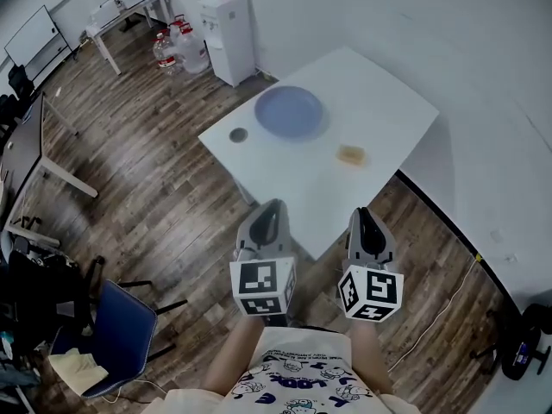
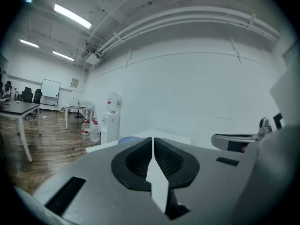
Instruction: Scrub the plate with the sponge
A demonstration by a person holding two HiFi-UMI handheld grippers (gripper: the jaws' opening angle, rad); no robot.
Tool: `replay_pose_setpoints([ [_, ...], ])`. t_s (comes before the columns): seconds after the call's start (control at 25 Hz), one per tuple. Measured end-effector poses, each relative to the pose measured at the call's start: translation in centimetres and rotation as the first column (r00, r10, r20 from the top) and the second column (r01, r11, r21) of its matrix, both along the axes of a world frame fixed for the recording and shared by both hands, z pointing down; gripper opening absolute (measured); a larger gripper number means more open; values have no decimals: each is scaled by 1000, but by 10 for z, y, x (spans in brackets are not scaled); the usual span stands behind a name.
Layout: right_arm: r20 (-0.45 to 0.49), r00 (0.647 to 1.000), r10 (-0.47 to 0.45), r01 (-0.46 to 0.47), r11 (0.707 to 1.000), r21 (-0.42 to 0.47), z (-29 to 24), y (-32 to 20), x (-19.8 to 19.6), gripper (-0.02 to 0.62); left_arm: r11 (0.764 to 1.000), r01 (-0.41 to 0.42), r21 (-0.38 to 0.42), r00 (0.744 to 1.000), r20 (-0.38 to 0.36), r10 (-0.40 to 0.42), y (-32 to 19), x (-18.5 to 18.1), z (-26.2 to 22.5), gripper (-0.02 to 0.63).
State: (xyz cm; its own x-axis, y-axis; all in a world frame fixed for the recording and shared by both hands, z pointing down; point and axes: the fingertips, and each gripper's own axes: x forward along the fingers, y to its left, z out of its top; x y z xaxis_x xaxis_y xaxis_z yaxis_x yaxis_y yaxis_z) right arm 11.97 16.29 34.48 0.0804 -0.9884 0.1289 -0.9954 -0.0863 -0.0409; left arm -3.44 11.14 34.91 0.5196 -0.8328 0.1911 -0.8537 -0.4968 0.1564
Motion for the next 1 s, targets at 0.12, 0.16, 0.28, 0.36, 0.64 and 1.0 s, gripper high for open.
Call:
replay_pose_setpoints([
  [0.12, -3, 1000, 25, -25, 1000, -3, 0, -28, 5, 42, 1000, -14, -4, 1000, -2, 14, -32, 1, -1, 20],
  [0.16, -4, 999, 34, -34, 999, -5, 0, -37, 7, 43, 1000, -17, -7, 1000, -3, 17, -43, 2, -1, 20],
  [0.28, -8, 998, 67, -68, 998, -12, -1, -65, 15, 43, 999, -34, -17, 999, -7, 33, -76, 5, -2, 20],
  [0.36, -11, 996, 91, -91, 996, -21, -1, -81, 20, 43, 999, -47, -18, 999, -10, 47, -96, 5, -3, 20],
  [0.64, -25, 987, 159, -160, 986, -51, 3, -137, 29, 43, 995, -85, -51, 996, -20, 84, -160, 4, 4, 20],
  [1.0, -47, 977, 210, -214, 971, -105, 15, -182, 44, 43, 986, -129, -109, 991, -43, 125, -211, 10, 21, 21],
])
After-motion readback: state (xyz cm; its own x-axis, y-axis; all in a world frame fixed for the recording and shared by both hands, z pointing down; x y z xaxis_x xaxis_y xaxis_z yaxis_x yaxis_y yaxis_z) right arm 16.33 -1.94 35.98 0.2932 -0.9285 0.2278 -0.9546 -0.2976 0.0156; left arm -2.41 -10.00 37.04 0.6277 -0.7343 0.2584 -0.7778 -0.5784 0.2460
